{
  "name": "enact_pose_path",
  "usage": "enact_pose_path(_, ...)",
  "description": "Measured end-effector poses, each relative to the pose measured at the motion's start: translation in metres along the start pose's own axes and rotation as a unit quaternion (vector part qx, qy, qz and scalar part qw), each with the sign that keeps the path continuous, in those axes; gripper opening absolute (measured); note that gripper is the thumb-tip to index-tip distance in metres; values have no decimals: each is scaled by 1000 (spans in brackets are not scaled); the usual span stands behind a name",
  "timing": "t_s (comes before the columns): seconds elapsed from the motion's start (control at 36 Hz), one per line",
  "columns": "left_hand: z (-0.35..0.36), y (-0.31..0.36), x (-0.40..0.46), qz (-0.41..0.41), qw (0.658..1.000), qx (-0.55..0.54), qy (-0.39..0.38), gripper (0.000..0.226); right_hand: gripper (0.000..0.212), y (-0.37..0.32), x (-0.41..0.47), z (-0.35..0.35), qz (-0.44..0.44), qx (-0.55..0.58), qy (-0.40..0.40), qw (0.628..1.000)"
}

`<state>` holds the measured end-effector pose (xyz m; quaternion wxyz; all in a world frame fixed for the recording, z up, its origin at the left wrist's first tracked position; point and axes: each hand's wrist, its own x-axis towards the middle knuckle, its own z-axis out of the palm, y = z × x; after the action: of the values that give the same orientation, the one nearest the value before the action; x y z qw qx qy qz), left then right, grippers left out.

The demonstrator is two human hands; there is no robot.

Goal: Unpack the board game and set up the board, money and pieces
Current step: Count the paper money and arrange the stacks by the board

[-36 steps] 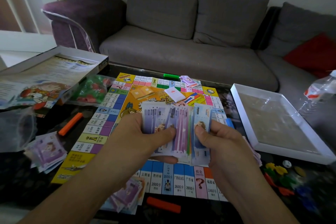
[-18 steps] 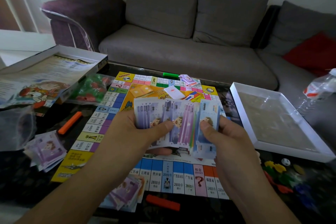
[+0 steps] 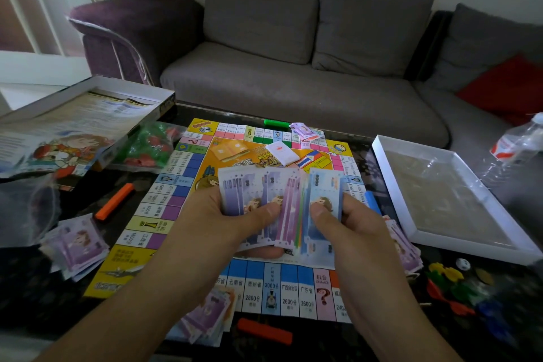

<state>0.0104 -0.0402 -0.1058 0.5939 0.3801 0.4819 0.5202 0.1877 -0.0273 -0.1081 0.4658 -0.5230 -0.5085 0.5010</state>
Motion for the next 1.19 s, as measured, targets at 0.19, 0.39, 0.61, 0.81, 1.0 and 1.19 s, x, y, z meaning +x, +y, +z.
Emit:
enact_pose_path(0.19, -1, 3, 1, -14, 1000, -4, -1, 23, 20, 1, 2, 0, -1, -8, 17, 1000)
enact_pose_path(0.39, -1, 2, 0, -2, 1000, 21, 3, 21, 19, 3, 0, 1, -2, -34, 21, 999)
enact_pose_path(0.61, -3, 4, -1, -16, 1000, 22, -7, 22, 17, 2, -1, 1, 5, -50, 17, 999)
enact_pose_path(0.81, -12, 14, -3, -75, 996, 11, -34, 18, 16, 3, -3, 4, -18, -86, 32, 996)
enact_pose_path(1.0, -55, 31, 7, -99, 990, -17, 96, 11, 14, 13, -5, 6, 12, -182, -75, 980)
enact_pose_path(1.19, -81, 38, 9, -91, 989, -30, 114, 41, 15, 26, -12, 43, 35, -305, -262, 915)
